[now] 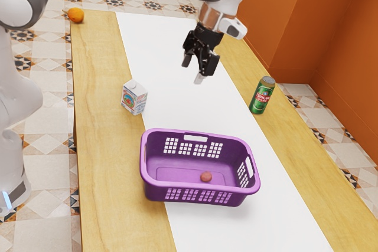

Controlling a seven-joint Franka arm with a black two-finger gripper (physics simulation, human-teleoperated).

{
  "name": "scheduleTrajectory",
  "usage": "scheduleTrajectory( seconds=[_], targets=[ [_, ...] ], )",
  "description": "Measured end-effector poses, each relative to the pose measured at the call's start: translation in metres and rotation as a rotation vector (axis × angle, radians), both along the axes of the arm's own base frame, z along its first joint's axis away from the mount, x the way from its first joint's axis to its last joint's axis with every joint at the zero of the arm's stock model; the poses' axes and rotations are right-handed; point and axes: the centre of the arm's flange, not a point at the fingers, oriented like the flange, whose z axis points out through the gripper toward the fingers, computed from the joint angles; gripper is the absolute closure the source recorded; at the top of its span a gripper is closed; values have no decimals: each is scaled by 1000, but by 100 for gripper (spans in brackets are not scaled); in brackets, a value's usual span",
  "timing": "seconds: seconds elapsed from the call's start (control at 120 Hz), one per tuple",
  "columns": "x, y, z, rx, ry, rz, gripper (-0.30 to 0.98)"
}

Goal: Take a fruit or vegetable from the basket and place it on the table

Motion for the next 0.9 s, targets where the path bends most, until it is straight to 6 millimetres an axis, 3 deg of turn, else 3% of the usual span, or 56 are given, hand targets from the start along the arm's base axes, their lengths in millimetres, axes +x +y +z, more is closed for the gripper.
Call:
scheduleTrajectory(
  seconds=[0.075, 0.183, 0.25, 0.358, 0.417, 0.6, 0.683, 0.758, 0.9],
  targets=[
    [2, -17, -7, 10, -15, -6, 1],
    [4, -48, -2, -28, -50, -11, 1],
    [7, -48, -5, -39, -57, 33, 1],
    [10, -40, -27, -43, -43, 122, 1],
    [11, -47, -31, -42, -48, 147, 1],
    [-3, -137, -33, -28, -62, 81, 1],
    [-10, -162, -45, -17, -51, 75, 1],
    [-11, -165, -59, -4, -41, 100, 2],
    [-4, -150, -68, 11, -50, 182, 2]
  ],
)
